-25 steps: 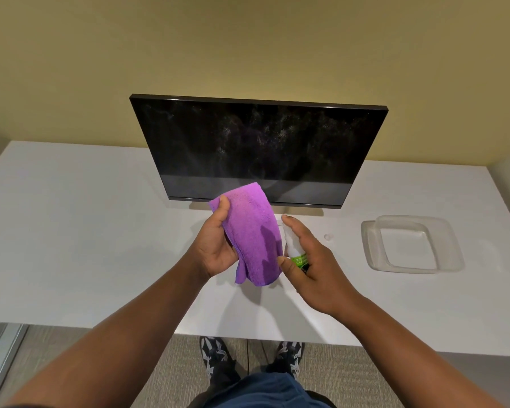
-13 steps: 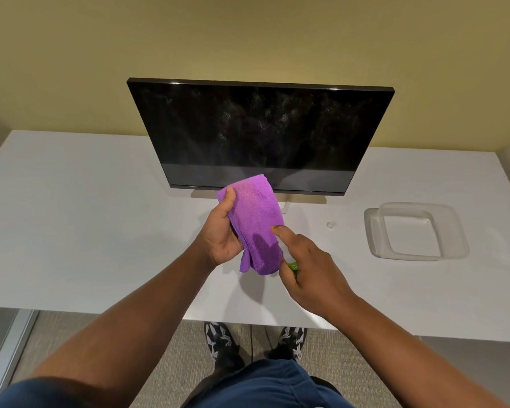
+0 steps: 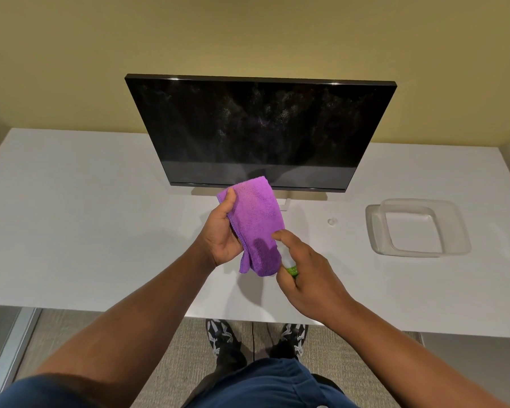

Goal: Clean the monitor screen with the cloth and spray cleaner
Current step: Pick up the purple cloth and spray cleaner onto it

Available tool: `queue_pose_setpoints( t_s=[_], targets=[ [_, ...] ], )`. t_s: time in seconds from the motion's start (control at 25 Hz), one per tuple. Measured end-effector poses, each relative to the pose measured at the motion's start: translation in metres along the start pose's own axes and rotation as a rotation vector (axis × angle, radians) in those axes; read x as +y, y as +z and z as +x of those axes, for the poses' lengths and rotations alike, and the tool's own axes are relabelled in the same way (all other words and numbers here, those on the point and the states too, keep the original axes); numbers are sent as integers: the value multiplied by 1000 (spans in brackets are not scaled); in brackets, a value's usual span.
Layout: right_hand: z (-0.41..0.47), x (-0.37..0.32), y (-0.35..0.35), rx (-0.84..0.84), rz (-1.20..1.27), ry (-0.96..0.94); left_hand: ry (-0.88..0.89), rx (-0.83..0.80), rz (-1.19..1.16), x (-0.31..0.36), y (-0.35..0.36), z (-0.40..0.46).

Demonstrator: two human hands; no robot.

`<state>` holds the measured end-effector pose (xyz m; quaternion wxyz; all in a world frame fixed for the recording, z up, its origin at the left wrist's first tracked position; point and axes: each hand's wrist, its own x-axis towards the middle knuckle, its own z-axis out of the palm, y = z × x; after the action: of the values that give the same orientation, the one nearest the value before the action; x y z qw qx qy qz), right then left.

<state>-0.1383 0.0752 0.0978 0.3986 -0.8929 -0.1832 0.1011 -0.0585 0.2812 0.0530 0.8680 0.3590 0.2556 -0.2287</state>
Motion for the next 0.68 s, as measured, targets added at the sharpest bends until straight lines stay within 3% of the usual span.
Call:
queue_pose_setpoints(
  t_s=[0.16,0.68],
  targets=[
    [0,3,4,6,102,-17,-8,-7,10,-3,-3,3],
    [3,11,4,38,-10,50,13,19,50,-8,-13,9]
  ],
)
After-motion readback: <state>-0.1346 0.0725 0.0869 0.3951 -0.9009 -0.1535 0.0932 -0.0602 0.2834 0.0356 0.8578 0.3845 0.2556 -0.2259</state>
